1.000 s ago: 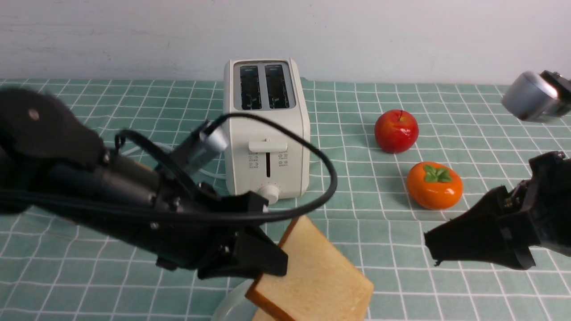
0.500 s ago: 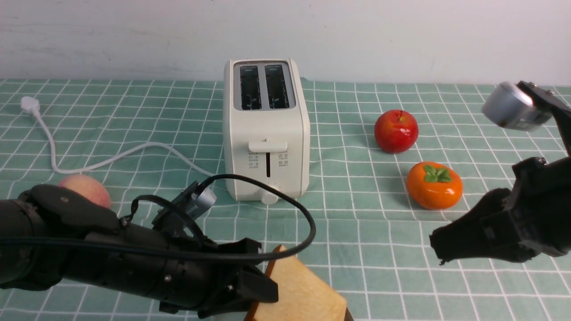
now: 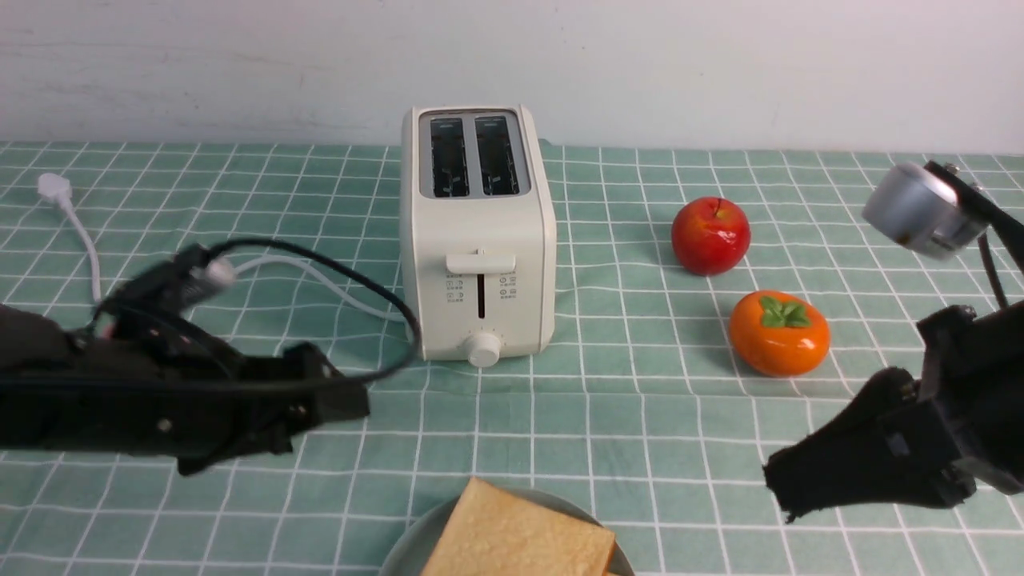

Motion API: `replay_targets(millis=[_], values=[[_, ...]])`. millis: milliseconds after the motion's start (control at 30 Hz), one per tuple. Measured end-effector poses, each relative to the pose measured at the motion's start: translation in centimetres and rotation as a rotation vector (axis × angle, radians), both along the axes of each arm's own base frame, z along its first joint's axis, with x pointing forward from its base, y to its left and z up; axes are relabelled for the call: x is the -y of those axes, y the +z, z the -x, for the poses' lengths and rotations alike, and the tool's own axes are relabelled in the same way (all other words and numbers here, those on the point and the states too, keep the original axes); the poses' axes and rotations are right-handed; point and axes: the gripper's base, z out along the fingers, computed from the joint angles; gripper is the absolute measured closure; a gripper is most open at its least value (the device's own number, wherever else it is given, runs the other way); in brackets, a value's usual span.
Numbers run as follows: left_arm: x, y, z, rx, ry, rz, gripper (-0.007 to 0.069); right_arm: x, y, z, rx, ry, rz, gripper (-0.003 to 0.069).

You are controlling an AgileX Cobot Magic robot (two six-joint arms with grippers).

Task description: Take toasted bread from bread machine on blue coffee table place on plate.

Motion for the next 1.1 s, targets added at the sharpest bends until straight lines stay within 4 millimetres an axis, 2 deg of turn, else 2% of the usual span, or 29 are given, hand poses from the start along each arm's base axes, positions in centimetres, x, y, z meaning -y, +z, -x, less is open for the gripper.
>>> replay_targets(millis=[33, 67, 133, 200, 233, 267, 300, 333, 500, 600, 633, 667, 733, 800, 833, 867, 933, 1033, 1100], values=[[-0.1, 0.1, 0.1, 0.002, 0.002, 0.003, 0.0006, 0.0, 0.0, 0.0, -0.001, 0.004, -0.008, 0.0666], [-0.9, 1.9, 0.3, 0.049, -0.002, 0.017, 0.0034, -0.2, 0.2, 0.2, 0.003, 0.031, -0.029, 0.0664], [-1.3, 3.7, 1.1, 0.089, -0.039, 0.035, 0.0082, -0.3, 0.3, 0.1, 0.053, 0.061, -0.035, 0.0661], [-1.2, 4.3, 1.7, 0.102, -0.064, 0.042, 0.0112, -0.3, 0.3, -0.1, 0.093, 0.063, -0.029, 0.0659], [-0.9, 5.3, 2.9, 0.123, -0.116, 0.044, 0.0173, -0.1, 0.2, -0.6, 0.155, 0.045, 0.002, 0.0657], [-0.9, 5.4, 3.0, 0.126, -0.124, 0.039, 0.018, 0.0, 0.2, -0.6, 0.157, 0.046, 0.007, 0.0657], [-0.7, 6.3, 4.5, 0.152, -0.18, 0.009, 0.0251, 0.4, 0.0, -1.3, 0.202, -0.014, 0.058, 0.0655], [-0.7, 6.7, 5.1, 0.167, -0.199, -0.015, 0.0295, 0.6, 0.0, -1.6, 0.216, -0.054, 0.078, 0.0653], [-1.0, 8.8, 8.5, 0.274, -0.211, -0.161, 0.0508, 2.4, -0.1, -2.7, 0.29, -0.263, 0.234, 0.0646], [-0.8, 9.5, 10.3, 0.312, -0.21, -0.248, 0.0628, 4.0, 1.3, -1.9, 0.431, -0.388, 0.294, 0.0646], [-0.9, 9.5, 10.4, 0.312, -0.206, -0.255, 0.0628, 4.2, 1.4, -1.9, 0.445, -0.403, 0.305, 0.0646], [-1.0, 9.2, 11.4, 0.307, -0.198, -0.303, 0.0638, 5.3, 2.3, -0.8, 0.555, -0.481, 0.321, 0.0646], [-1.5, 8.7, 12.8, 0.298, -0.165, -0.355, 0.0638, 6.4, 2.6, 0.9, 0.666, -0.556, 0.319, 0.0646], [-2.4, 7.5, 14.2, 0.271, -0.092, -0.403, 0.0638, 7.5, 1.8, 3.0, 0.751, -0.63, 0.306, 0.0645], [-2.9, 6.5, 14.8, 0.251, -0.042, -0.419, 0.0638, 8.1, 0.7, 4.3, 0.78, -0.67, 0.293, 0.0643], [-3.0, 6.4, 14.9, 0.254, -0.041, -0.428, 0.0638, 8.1, 0.5, 4.5, 0.784, -0.671, 0.29, 0.0643], [-3.6, 4.5, 16.0, 0.24, 0.067, -0.391, 0.0638, 8.9, -2.4, 6.4, 0.808, -0.721, 0.267, 0.0639], [-3.8, 2.7, 16.7, 0.284, 0.169, -0.307, 0.0638, 9.6, -7.1, 8.3, 0.85, -0.723, 0.285, 0.0636], [-3.9, 2.6, 16.7, 0.313, 0.192, -0.288, 0.0638, 9.7, -8.2, 8.7, 0.877, -0.713, 0.292, 0.0635]])
